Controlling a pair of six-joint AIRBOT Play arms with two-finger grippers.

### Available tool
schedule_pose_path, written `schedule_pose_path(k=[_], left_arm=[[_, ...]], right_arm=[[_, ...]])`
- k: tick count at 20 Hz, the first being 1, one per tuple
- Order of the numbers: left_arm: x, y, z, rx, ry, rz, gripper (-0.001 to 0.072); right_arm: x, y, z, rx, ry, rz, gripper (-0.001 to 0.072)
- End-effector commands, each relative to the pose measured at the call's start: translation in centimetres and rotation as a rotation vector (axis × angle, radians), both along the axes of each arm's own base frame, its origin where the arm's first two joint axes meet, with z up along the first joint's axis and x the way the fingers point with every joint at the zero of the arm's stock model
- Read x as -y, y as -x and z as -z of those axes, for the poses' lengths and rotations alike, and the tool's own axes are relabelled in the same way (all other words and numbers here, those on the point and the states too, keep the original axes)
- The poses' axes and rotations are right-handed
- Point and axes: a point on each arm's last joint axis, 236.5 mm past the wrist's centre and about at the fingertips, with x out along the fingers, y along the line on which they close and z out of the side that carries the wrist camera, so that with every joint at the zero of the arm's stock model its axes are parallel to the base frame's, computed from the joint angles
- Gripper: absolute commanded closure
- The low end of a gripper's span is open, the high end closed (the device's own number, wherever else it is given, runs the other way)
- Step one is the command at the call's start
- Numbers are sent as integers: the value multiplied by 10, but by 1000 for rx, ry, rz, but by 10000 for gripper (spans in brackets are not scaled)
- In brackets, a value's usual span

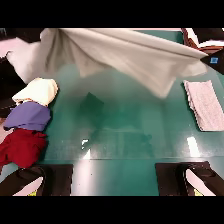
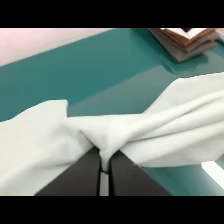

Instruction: Fold the shirts.

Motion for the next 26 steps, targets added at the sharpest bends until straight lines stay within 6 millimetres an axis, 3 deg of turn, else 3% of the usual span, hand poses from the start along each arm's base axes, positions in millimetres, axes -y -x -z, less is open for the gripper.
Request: schedule_pose_path(k=[1,4,6,7,9,13,14,15,17,19,20,21,23,26], left_arm=[[1,11,71,-203,-96,35,678],[2,13,173,-426,-159,44,678],[2,25,241,-567,-186,59,678],[6,36,270,-634,-181,84,677],[22,62,308,-740,-135,166,677],[54,97,325,-786,-108,319,674],[60,102,324,-785,-108,339,473],[64,103,320,-791,-90,340,124],[49,81,301,-797,-30,236,105],[13,38,269,-722,36,97,105],[-14,19,264,-692,51,7,106],[-40,8,271,-706,63,-84,106],[-74,9,311,-814,87,-201,106],[-74,30,390,-979,124,-251,105]], right_arm=[[10,1,35,-122,-3,36,697],[10,2,112,-295,-28,51,697],[11,4,153,-353,-45,74,697],[11,9,173,-389,-52,82,697],[10,19,201,-461,-59,86,697],[10,25,223,-500,-65,97,697],[10,24,223,-499,-65,98,697],[10,23,223,-493,-66,99,697],[10,23,223,-493,-66,99,697],[10,23,223,-493,-66,99,697],[10,23,223,-493,-66,99,697],[10,23,223,-493,-66,99,697],[10,22,222,-488,-67,101,697],[11,18,221,-472,-69,107,697]])
